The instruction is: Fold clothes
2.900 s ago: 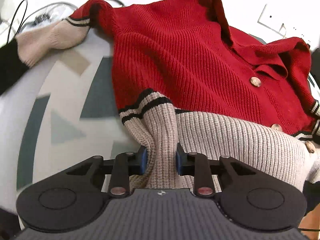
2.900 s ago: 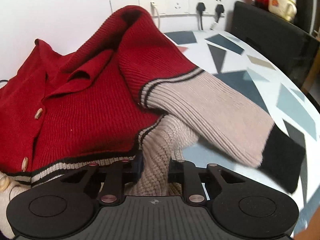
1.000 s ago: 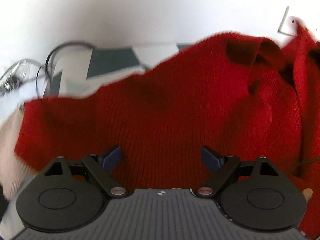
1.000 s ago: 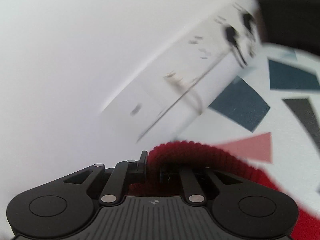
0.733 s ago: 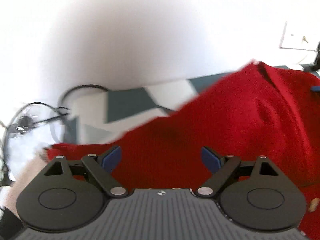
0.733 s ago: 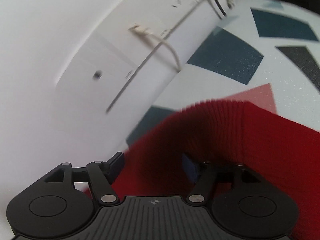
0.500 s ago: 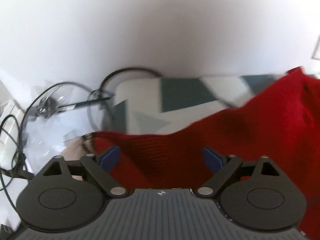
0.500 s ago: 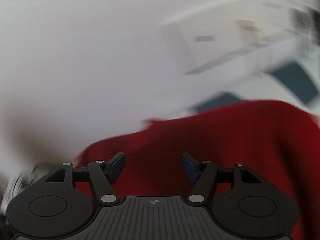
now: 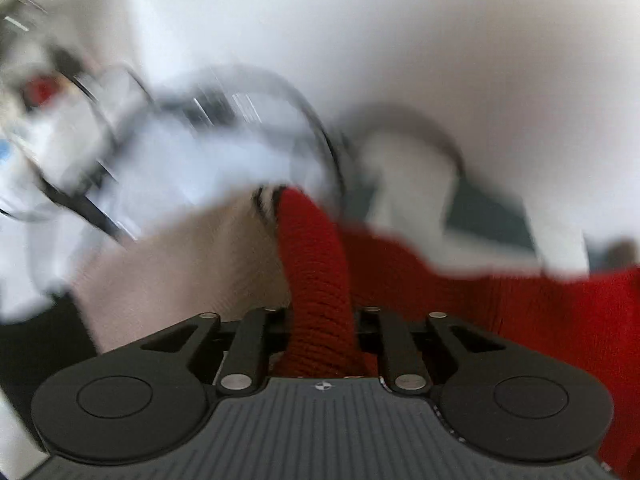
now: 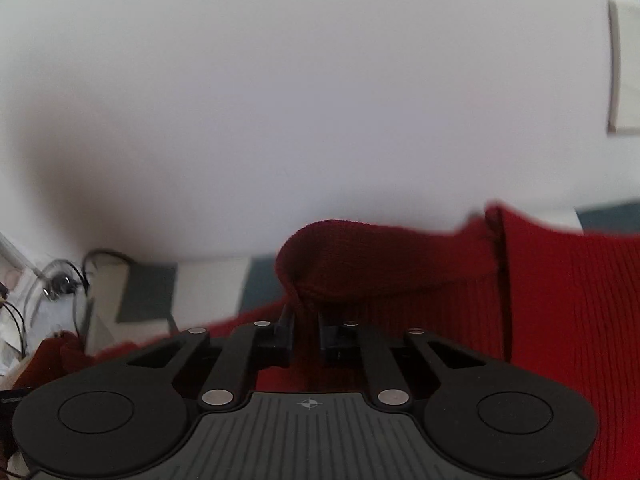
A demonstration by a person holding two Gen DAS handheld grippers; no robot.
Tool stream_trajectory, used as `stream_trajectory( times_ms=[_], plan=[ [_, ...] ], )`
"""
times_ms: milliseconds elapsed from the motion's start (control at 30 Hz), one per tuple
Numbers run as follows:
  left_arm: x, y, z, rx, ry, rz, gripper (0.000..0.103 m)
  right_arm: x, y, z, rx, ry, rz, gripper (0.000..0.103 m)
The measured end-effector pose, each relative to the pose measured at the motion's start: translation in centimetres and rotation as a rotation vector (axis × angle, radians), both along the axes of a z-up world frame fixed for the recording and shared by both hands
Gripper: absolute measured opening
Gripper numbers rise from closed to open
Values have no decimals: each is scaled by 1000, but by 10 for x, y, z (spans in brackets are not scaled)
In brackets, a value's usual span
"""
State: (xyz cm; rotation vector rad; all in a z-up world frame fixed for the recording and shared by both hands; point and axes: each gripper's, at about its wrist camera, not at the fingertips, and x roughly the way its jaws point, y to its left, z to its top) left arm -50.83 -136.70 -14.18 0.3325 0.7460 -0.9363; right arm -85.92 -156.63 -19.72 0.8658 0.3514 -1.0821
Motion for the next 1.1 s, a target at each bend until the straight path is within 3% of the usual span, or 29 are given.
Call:
stream_trajectory(
  times_ms=[33,100,167,233,367,400,467,533,600,633,767,867,1000,1100],
  plan=[
    [0,12,7,-51,-43,33,17,-7,-2,4,-65,-51,-19,9],
    [1,16,0,-18,-69,44,18,-8,1,19,-147,-89,-30,9],
    [1,10,-15,37,-59,21,20,3,-10,9,-103,-47,-21,9],
    [-5,3,-22,62,-104,-8,31,14,-22,-7,-42,5,-10,9],
    [-18,-2,-16,115,-161,-43,80,23,-38,-30,14,50,-38,12],
    [-22,2,-10,111,-166,-60,84,23,-39,-31,11,40,-47,14],
    [-33,14,2,101,-175,-99,87,22,-41,-28,27,4,-68,28],
    [-44,24,16,97,-177,-150,90,15,-33,-18,51,-28,-126,62],
    [-56,31,31,89,-170,-206,92,6,-17,-1,32,-48,-170,74],
    [-64,37,37,87,-167,-236,92,0,-7,9,11,-54,-185,74],
    [-97,57,55,78,-122,-354,93,-53,54,45,-27,-85,-303,74],
    [-126,69,59,59,-45,-456,93,-129,129,65,-17,-99,-473,74],
    [-188,83,52,47,-24,-643,94,-207,248,68,18,4,-687,74],
    [-238,90,37,74,-25,-751,94,-260,338,53,86,82,-868,74]
  ],
)
